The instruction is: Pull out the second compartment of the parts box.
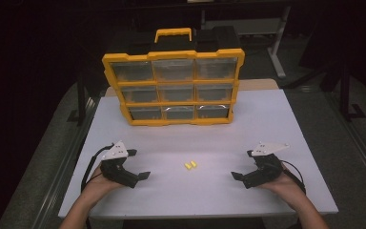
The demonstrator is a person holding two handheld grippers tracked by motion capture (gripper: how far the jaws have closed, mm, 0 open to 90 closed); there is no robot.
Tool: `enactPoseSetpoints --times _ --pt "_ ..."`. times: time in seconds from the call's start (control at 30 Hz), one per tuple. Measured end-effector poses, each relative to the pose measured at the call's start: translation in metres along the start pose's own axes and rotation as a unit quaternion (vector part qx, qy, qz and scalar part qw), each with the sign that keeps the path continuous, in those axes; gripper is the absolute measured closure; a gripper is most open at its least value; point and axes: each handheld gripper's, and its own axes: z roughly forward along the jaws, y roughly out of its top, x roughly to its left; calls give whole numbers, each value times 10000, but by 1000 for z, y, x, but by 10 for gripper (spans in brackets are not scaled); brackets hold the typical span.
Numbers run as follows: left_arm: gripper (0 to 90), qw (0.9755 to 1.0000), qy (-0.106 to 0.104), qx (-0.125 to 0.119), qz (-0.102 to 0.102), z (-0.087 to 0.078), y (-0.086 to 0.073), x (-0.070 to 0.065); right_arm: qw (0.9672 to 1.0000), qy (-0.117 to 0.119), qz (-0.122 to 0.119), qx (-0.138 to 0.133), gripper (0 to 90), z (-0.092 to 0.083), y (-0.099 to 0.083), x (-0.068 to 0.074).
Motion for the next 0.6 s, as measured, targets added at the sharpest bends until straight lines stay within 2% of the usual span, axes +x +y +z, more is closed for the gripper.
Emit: enactPoseSetpoints --times 0.2,0.6 --pt "0 10000 45 -52 -29 -1 0 0 10000 66 8 -34 0 0 2 1" --pt "0 10000 -30 -23 -7 6 6 2 9999 90 69 -68 0 -1 2 2"
